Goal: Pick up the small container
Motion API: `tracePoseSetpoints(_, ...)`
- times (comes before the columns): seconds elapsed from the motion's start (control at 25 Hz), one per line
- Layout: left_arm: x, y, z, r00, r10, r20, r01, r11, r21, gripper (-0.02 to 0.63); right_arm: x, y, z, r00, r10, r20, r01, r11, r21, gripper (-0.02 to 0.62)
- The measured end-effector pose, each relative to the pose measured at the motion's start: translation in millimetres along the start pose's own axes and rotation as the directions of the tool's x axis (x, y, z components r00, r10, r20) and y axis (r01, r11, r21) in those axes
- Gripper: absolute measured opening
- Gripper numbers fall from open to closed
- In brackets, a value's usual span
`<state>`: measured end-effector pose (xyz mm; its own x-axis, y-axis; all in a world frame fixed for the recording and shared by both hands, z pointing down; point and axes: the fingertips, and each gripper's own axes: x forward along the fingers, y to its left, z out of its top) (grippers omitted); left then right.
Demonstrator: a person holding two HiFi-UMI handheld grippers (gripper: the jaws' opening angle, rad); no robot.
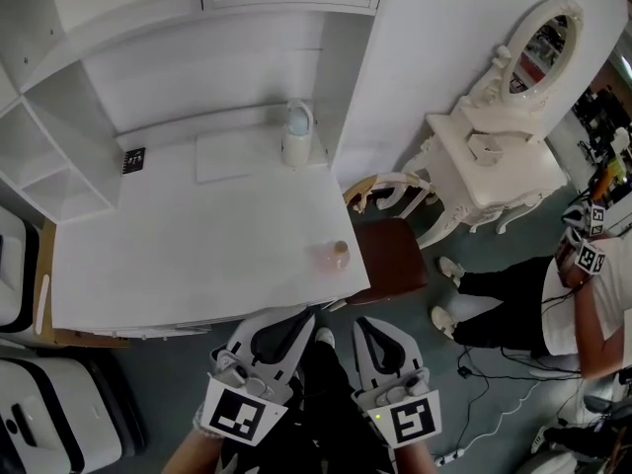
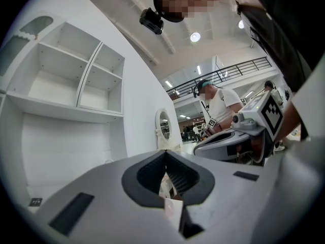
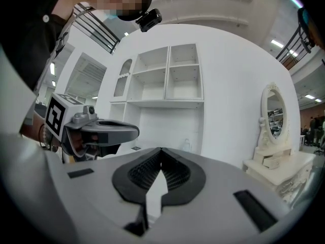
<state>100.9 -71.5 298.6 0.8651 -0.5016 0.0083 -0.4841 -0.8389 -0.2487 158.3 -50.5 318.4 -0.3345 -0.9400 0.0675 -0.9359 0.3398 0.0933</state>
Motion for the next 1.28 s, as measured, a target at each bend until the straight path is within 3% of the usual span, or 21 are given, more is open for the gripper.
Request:
tracePoseSetpoints(0.44,48,22,-22,0.997,0.057,-0.048,-0.058,0.998,-0.011,0.002,37,-53,-19,0.998,0.054,-0.014,-0.054,0.999,0.002,0.002)
tracePoseSetpoints(0.88,83,45,-62,0.978,0.161,-0.132,-0.168,0.985,-0.042,0.002,91,-88,-64,0.978,0.195,-0.08,-0.193,0.981,0.03,0.005)
tracePoseSetpoints(1.28,99,61,-88,0.949,0.232,-0.214,-0.255,0.963,-0.084,0.002,132,-103,-124,0.94,0.282,-0.192,-0.284,0.959,0.017,0.101)
